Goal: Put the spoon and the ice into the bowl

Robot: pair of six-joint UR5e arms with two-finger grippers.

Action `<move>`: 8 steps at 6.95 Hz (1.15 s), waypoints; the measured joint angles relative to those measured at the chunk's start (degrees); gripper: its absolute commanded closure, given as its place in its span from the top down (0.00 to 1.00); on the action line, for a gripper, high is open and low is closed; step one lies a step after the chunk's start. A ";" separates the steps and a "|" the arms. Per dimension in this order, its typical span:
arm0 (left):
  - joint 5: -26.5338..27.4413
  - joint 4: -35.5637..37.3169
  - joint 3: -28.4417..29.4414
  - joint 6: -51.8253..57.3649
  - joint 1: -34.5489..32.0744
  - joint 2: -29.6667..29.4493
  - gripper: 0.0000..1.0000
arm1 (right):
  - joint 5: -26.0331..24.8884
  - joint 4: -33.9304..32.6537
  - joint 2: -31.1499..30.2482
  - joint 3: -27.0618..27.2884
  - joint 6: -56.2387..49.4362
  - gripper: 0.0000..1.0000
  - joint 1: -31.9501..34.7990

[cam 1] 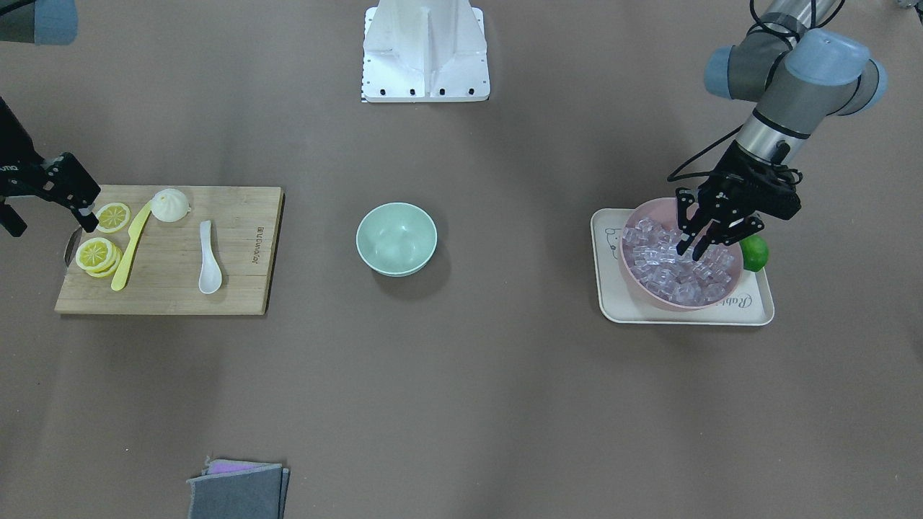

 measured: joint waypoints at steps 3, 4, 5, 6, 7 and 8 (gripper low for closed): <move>0.02 0.06 -0.42 -4.39 0.12 -2.94 0.00 | 0.00 0.01 0.04 0.07 0.00 1.00 -0.03; 0.07 0.08 -0.17 -7.39 0.21 -4.72 0.00 | 0.00 0.01 0.04 0.07 0.00 1.00 -0.06; 0.16 0.10 0.03 -10.86 0.46 -6.84 0.00 | 0.02 0.01 0.04 0.07 0.00 1.00 -0.07; 0.35 0.08 0.10 -14.50 1.51 -9.12 0.00 | 0.06 0.01 0.04 0.05 0.00 1.00 -0.09; 1.30 0.07 0.27 -18.39 3.84 -11.75 0.00 | 0.08 0.01 0.04 0.04 0.00 1.00 -0.08; 4.10 0.08 0.53 -21.81 7.37 -14.56 0.00 | 0.09 0.01 0.04 -0.02 0.00 1.00 -0.09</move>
